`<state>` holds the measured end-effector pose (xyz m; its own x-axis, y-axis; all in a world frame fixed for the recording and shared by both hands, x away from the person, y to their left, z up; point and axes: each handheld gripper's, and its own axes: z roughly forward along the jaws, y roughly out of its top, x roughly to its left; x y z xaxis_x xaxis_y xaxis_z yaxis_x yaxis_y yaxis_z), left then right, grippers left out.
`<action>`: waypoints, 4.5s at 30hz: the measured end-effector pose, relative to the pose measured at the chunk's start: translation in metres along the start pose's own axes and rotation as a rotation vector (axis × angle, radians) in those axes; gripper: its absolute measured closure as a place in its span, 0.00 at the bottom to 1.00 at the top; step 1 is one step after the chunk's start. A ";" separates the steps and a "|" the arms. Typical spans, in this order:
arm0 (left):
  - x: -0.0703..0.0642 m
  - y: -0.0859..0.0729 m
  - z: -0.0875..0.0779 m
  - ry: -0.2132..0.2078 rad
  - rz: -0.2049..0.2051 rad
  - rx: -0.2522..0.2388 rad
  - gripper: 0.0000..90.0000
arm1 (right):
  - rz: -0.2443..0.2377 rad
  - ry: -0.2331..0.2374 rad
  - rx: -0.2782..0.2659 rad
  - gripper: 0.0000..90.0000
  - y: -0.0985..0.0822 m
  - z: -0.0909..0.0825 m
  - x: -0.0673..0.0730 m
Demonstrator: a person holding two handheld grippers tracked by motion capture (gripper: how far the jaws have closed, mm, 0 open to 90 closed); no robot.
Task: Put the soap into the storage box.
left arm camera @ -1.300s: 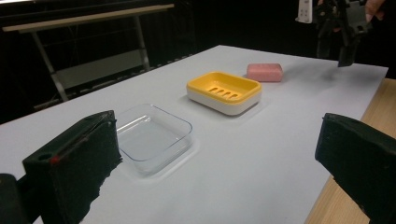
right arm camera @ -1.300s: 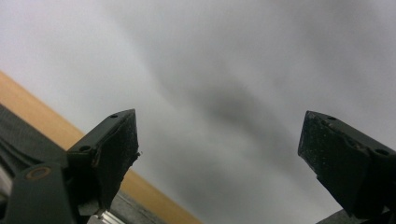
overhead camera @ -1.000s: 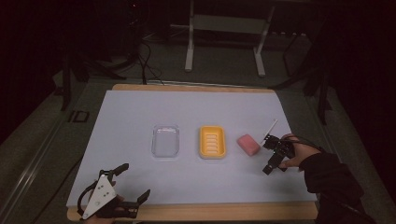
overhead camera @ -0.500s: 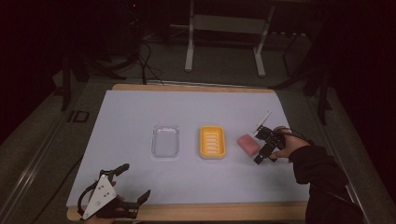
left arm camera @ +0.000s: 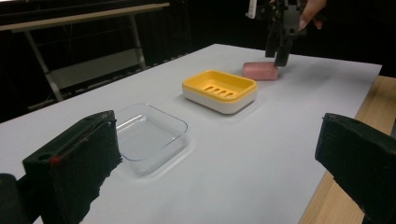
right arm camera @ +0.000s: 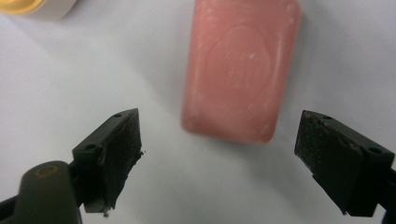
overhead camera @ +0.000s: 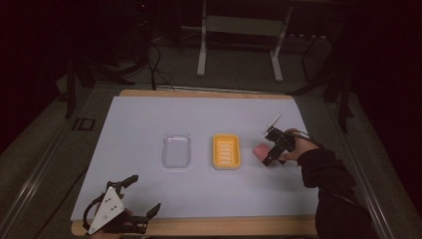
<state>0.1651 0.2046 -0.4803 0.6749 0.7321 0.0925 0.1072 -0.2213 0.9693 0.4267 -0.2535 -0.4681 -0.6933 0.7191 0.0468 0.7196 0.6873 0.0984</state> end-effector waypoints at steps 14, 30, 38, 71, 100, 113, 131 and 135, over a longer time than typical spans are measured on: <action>0.001 0.000 0.000 -0.006 -0.007 0.000 0.00 | 0.021 -0.005 -0.019 0.25 0.018 0.014 -0.008; -0.001 0.000 0.001 -0.018 -0.002 0.008 0.00 | 0.022 -0.021 -0.021 0.37 0.021 0.032 -0.008; -0.002 0.000 0.001 -0.020 0.000 0.008 0.00 | 0.039 -0.079 -0.018 0.41 0.021 0.033 0.000; -0.001 0.001 0.005 -0.026 -0.002 0.005 0.00 | 0.476 -0.160 -0.059 0.42 0.027 -0.025 0.020; -0.002 0.002 0.004 -0.028 -0.001 0.001 0.00 | 0.539 -0.142 -0.218 0.42 0.090 -0.077 0.088; -0.002 0.002 0.004 -0.031 0.001 -0.003 0.00 | 0.592 -0.088 -0.299 0.42 0.098 -0.045 0.111; -0.002 0.002 0.003 -0.034 0.002 -0.003 0.00 | 0.635 -0.056 -0.267 0.42 0.100 0.009 0.119; -0.002 0.002 0.003 -0.037 0.004 0.000 0.00 | 0.633 -0.061 -0.262 0.42 0.099 0.013 0.117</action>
<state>0.1659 0.2005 -0.4792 0.7015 0.7072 0.0876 0.1049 -0.2240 0.9689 0.4176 -0.0998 -0.4662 -0.1331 0.9839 0.1197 0.9470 0.0906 0.3082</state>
